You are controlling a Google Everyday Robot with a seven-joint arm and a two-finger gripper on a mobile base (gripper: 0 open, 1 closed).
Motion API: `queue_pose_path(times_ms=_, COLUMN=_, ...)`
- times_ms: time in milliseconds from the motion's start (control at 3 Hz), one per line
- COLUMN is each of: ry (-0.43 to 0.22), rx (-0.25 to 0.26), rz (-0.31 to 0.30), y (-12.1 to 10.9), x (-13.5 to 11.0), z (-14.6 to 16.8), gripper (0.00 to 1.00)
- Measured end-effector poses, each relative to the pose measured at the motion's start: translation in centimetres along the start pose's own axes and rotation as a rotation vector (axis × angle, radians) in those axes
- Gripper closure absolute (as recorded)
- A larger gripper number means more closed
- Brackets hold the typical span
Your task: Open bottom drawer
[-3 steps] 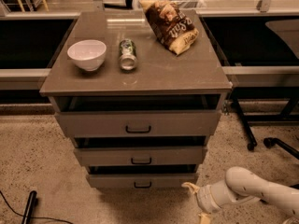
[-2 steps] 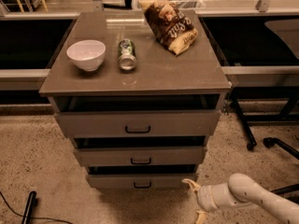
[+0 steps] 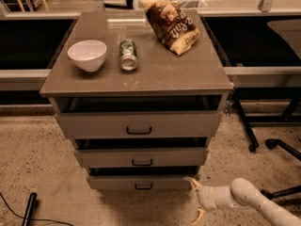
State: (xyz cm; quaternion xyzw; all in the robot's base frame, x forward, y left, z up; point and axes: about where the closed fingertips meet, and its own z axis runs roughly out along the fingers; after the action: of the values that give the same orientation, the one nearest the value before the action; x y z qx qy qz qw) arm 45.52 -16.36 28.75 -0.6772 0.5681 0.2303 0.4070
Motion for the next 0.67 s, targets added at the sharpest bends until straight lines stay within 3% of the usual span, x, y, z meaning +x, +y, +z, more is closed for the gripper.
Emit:
queue_pose_path(times_ms=333, ry=0.002, rx=-0.003, rz=0.01, y=0.1, x=0.3, z=0.6, gripper=0.0)
queue_pose_path(times_ms=667, ry=0.062, rx=-0.013, rz=0.006, y=-0.9, x=2.1, z=2.7, gripper=0.0)
